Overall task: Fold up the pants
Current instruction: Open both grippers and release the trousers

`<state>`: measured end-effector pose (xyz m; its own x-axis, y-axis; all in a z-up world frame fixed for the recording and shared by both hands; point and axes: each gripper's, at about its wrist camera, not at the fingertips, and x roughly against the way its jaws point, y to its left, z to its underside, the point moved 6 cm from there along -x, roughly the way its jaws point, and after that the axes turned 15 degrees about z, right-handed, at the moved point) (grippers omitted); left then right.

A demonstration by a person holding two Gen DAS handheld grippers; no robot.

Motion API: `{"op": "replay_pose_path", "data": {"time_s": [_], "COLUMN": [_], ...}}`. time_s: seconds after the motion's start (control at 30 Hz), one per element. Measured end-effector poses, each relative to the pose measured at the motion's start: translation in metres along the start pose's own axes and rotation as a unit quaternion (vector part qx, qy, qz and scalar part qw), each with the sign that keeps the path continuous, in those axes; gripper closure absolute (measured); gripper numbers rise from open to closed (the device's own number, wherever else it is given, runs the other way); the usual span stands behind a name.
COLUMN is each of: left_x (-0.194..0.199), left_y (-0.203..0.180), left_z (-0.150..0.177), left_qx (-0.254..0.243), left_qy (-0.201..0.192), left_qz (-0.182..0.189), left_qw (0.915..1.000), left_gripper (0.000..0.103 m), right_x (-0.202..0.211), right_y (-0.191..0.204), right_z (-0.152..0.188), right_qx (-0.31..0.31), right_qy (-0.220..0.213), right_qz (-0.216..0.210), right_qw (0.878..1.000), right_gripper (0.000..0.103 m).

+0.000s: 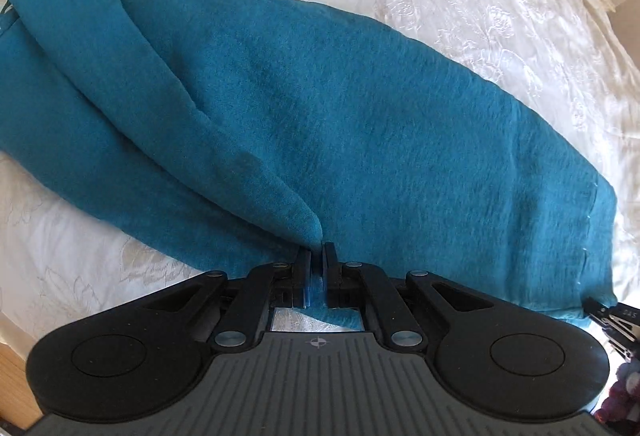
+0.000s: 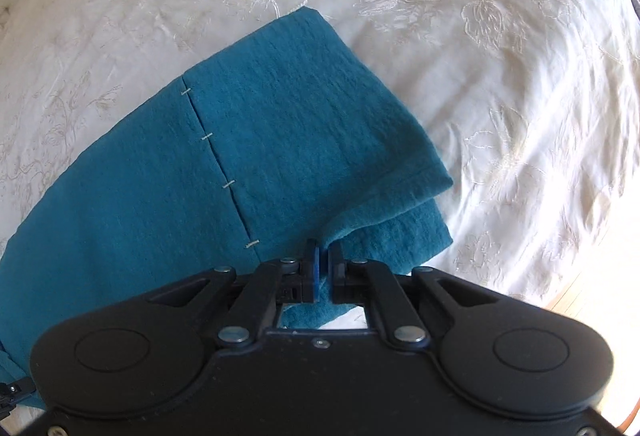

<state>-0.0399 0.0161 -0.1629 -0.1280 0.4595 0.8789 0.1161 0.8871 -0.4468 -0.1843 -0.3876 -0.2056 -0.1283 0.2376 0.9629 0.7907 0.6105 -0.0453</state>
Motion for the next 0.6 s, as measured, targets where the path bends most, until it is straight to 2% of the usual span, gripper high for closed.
{"op": "replay_pose_path", "data": {"time_s": [0.13,0.27,0.3,0.47,0.6], "left_x": [0.012,0.022,0.024,0.031,0.039], "left_y": [0.000,0.004,0.005,0.012,0.020], "left_z": [-0.001,0.009,0.011,0.029,0.037], "left_qx": [0.007,0.023,0.024,0.013,0.005], "left_qy": [-0.018,-0.025,-0.027,-0.027,-0.022], "left_qz": [0.015,0.007,0.004,-0.002,-0.004], "left_qw": [0.9997,0.9994,0.9993,0.9995,0.9997], "left_gripper": [0.096,0.093,0.093,0.093,0.093], "right_x": [0.003,0.004,0.004,0.010,0.021], "right_y": [0.001,-0.002,-0.004,-0.013,-0.021], "right_z": [-0.005,-0.002,0.000,0.004,0.002], "right_qx": [0.007,0.013,0.013,0.010,0.000], "right_qy": [0.008,0.015,0.017,0.016,0.003], "right_qz": [-0.001,0.003,0.005,-0.001,0.014], "right_qw": [1.000,1.000,1.000,1.000,1.000], "right_gripper": [0.084,0.083,0.078,0.078,0.077]}}
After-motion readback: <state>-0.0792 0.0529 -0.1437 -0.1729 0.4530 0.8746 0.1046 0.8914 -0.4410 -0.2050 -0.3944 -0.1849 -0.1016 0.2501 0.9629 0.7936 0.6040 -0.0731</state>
